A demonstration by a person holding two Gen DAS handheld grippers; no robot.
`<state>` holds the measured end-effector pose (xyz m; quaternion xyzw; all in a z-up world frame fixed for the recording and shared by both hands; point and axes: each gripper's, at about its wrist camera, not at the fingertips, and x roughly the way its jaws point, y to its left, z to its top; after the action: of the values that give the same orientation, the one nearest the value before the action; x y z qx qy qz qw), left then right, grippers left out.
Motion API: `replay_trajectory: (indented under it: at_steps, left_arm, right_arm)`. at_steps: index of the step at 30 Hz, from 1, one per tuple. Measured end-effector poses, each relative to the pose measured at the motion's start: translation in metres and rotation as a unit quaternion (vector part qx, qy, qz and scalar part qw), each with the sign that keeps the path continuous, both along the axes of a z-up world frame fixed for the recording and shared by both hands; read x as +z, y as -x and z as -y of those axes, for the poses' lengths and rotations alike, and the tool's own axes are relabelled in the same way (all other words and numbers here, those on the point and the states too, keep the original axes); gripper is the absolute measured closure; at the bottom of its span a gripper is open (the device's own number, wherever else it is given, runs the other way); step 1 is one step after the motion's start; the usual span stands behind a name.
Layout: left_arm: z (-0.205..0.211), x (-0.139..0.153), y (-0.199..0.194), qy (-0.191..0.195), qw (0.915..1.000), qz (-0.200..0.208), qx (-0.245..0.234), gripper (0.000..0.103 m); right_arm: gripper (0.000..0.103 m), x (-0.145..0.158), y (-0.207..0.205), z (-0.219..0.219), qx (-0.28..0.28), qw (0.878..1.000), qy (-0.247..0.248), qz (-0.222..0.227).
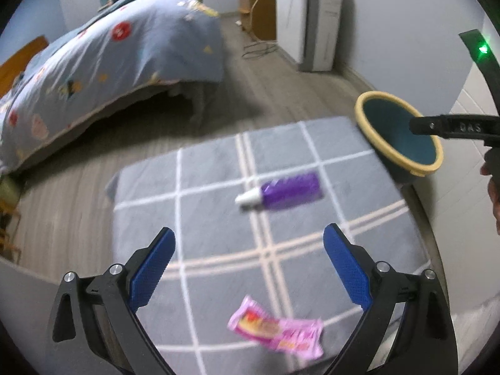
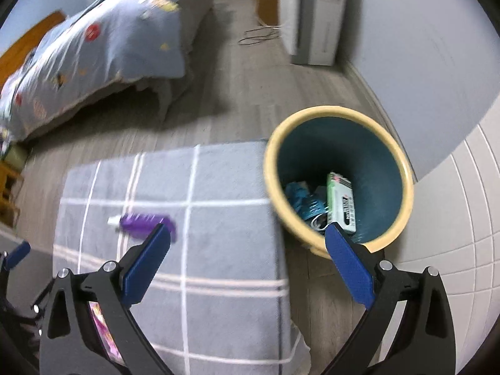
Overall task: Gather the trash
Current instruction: 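Move both tools back over the purple bottle and pink wrapper on the rug, then grasp the pink snack wrapper with the right tool while the left tool grasps the purple spray bottle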
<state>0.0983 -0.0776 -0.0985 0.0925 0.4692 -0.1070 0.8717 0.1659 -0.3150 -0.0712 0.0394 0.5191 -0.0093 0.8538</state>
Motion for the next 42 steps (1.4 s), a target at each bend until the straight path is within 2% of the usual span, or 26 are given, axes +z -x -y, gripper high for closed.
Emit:
replay_trajectory:
  at_steps: [5, 8, 10, 12, 14, 17, 20, 22, 24, 25, 27, 31, 33, 37, 42]
  left_arm:
    - [-0.030, 0.012, 0.006, -0.029, 0.9993, 0.021, 0.010, 0.008]
    - [-0.054, 0.030, 0.003, -0.009, 0.9995, 0.024, 0.020, 0.008]
    - [-0.070, 0.040, 0.000, 0.007, 0.9994, 0.022, 0.028, 0.008]
    - [-0.080, 0.043, -0.001, 0.002, 0.9990, 0.029, 0.035, 0.008]
    - [-0.088, 0.039, -0.003, 0.003, 0.9985, 0.029, 0.046, 0.008]
    - [-0.100, 0.027, -0.010, 0.021, 0.9975, 0.007, 0.067, 0.008]
    - [-0.107, 0.016, -0.015, 0.004, 0.9968, -0.009, 0.079, 0.008]
    - [-0.113, 0.012, -0.018, 0.002, 0.9957, -0.018, 0.091, 0.008]
    - [-0.119, 0.010, -0.019, 0.015, 0.9940, -0.028, 0.105, 0.008]
    - [-0.121, 0.010, -0.019, 0.026, 0.9931, -0.032, 0.110, 0.008]
    - [-0.122, 0.011, -0.020, 0.030, 0.9929, -0.029, 0.112, 0.008]
    - [-0.117, 0.011, -0.020, 0.024, 0.9939, -0.026, 0.105, 0.008]
    - [-0.115, 0.010, -0.021, 0.021, 0.9942, -0.025, 0.102, 0.008]
    - [-0.110, 0.010, -0.022, 0.009, 0.9951, -0.020, 0.096, 0.008]
    - [-0.103, 0.009, -0.023, 0.010, 0.9958, -0.022, 0.088, 0.008]
  right_arm:
    - [0.006, -0.005, 0.027, -0.042, 0.038, 0.999, -0.021, -0.011]
    - [0.006, -0.014, 0.047, -0.075, 0.063, 0.997, -0.033, -0.025]
    - [0.006, -0.026, 0.062, -0.110, 0.103, 0.993, -0.042, -0.041]
    - [0.006, -0.037, 0.073, -0.136, 0.132, 0.990, -0.031, -0.047]
    - [0.006, -0.053, 0.083, -0.161, 0.162, 0.985, -0.017, -0.064]
    - [0.012, -0.075, 0.090, -0.185, 0.185, 0.978, -0.018, -0.091]
    - [0.013, -0.089, 0.095, -0.203, 0.205, 0.973, -0.013, -0.101]
    - [0.018, -0.098, 0.099, -0.216, 0.232, 0.967, -0.008, -0.103]
    - [0.023, -0.108, 0.100, -0.224, 0.247, 0.963, -0.003, -0.108]
    - [0.030, -0.112, 0.099, -0.225, 0.252, 0.961, -0.003, -0.113]
    - [0.038, -0.120, 0.099, -0.228, 0.257, 0.959, -0.004, -0.120]
    - [0.070, -0.132, 0.094, -0.228, 0.262, 0.956, 0.021, -0.130]
    - [0.078, -0.128, 0.089, -0.221, 0.246, 0.960, 0.006, -0.132]
    - [0.081, -0.114, 0.078, -0.204, 0.210, 0.970, -0.015, -0.125]
    - [0.081, -0.093, 0.056, -0.173, 0.166, 0.978, -0.009, -0.128]
